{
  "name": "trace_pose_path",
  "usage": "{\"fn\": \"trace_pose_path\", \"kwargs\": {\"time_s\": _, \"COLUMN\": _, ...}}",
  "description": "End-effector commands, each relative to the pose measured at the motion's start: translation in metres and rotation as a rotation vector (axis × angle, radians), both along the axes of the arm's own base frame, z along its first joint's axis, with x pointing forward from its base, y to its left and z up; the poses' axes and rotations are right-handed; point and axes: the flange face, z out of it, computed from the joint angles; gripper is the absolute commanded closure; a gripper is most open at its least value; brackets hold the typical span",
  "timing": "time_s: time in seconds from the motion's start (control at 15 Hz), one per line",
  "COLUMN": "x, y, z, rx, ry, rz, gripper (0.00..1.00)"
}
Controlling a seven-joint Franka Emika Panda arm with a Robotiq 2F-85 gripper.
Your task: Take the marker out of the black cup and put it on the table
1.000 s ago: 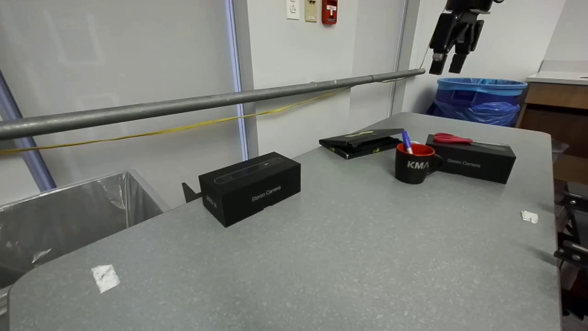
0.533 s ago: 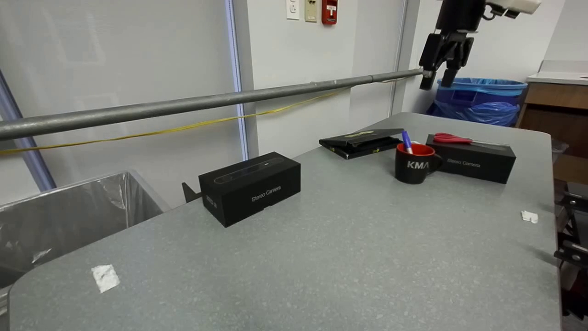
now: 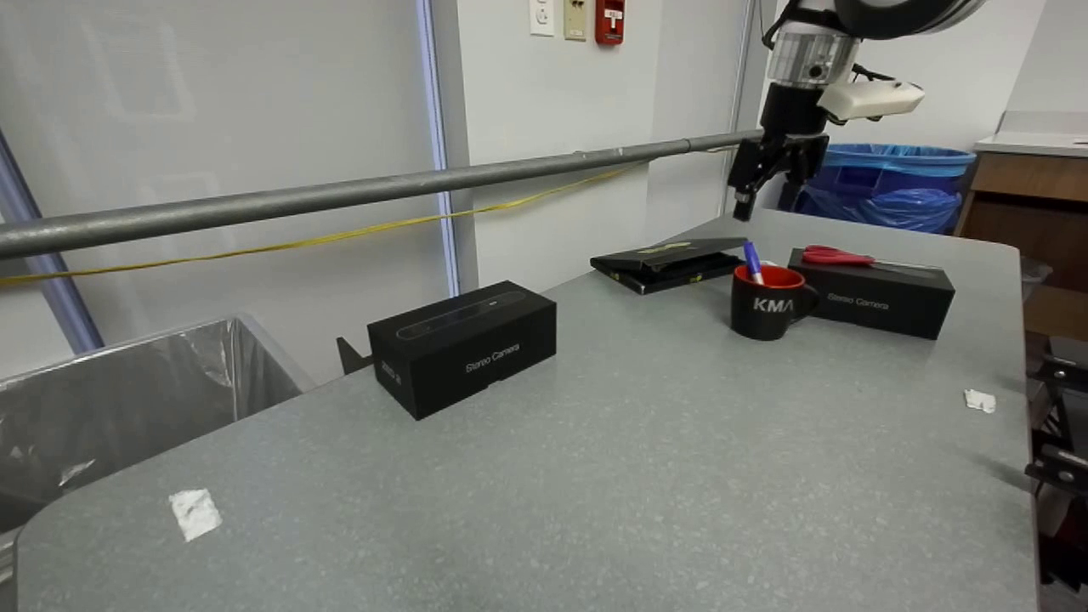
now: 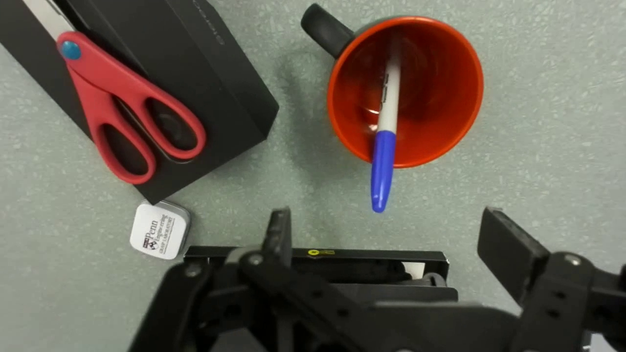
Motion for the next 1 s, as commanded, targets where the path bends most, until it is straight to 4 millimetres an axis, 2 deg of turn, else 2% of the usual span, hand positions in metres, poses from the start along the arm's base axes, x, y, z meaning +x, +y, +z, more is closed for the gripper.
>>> {"fn": "trace_pose_path", "kwargs": {"time_s": 0.0, "x": 0.021, "y": -0.006, "z": -0.016, "rx": -0.027, "ry": 0.004, "rz": -0.047, "gripper": 0.00}}
{"fn": "trace_pose_path", "kwargs": {"time_s": 0.07, "x": 0.023, "y": -0.007, "z": -0.019, "rx": -0.026, "ry": 0.014, "rz": -0.054, "gripper": 0.00}}
{"fn": "trace_pose_path", "kwargs": {"time_s": 0.13, "x": 0.010, "y": -0.007, "z": -0.014, "rx": -0.005, "ry": 0.017, "rz": -0.030, "gripper": 0.00}}
{"fn": "trace_pose_path", "kwargs": {"time_s": 0.47, "x": 0.018, "y": -0.009, "z": -0.019, "rx": -0.017, "ry": 0.018, "rz": -0.039, "gripper": 0.00}}
{"fn": "trace_pose_path", "kwargs": {"time_s": 0.93, "x": 0.018, "y": 0.009, "z": -0.046, "rx": -0.035, "ry": 0.064, "rz": -0.009, "gripper": 0.00}}
